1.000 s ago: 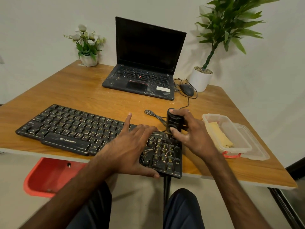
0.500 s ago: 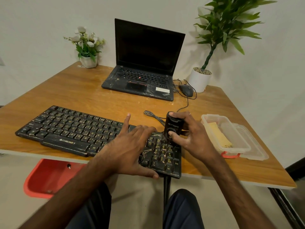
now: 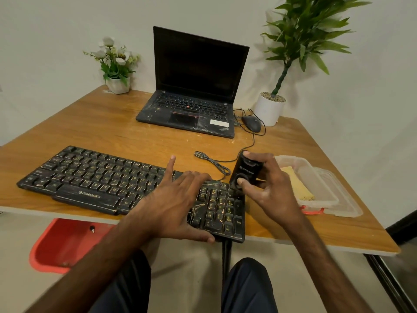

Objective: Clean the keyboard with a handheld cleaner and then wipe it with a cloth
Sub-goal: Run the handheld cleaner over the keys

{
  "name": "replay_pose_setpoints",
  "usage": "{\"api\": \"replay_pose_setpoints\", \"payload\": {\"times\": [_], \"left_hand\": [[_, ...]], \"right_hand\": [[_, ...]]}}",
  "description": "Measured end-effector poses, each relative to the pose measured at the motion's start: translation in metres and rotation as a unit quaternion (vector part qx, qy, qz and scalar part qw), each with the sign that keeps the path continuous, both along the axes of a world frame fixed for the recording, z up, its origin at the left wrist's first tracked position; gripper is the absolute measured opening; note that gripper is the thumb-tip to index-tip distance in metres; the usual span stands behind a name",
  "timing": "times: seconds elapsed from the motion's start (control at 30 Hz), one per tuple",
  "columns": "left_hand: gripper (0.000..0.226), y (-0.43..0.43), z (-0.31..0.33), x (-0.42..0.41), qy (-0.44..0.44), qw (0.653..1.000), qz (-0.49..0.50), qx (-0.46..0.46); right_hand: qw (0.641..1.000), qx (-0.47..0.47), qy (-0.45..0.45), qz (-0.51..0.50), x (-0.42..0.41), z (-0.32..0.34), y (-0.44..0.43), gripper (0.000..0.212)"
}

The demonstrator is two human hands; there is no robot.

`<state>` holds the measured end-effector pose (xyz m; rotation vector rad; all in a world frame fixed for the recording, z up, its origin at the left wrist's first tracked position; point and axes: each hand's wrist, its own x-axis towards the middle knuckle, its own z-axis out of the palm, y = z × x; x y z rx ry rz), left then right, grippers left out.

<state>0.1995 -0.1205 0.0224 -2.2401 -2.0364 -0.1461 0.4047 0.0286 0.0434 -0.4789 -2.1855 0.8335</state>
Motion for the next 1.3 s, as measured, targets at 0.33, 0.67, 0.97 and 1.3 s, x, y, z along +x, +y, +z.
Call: {"api": "replay_pose_setpoints", "payload": {"times": [0.33,0.67,0.97,1.3], "left_hand": [[0.129,0.000,0.000,0.001,0.000,1.000,0.008,-0.008],[0.130,0.001,-0.003,0.002,-0.005,1.000,0.006,0.007],[0.133,0.001,-0.006,0.005,-0.011,1.000,0.015,0.014],[0.132,0.000,-0.005,0.005,-0.015,1.000,0.016,0.017]], "right_hand": [[1.000,-0.014,0.005,0.008,-0.008,-0.002,-0.009,0.058],[0.968,-0.216,0.128,0.008,-0.011,-0.007,0.001,0.062],[0.997,0.011,-0.054,-0.053,-0.016,0.002,0.001,0.060],[0.996,0.044,-0.063,-0.047,-0.023,0.004,-0.003,0.060]]}}
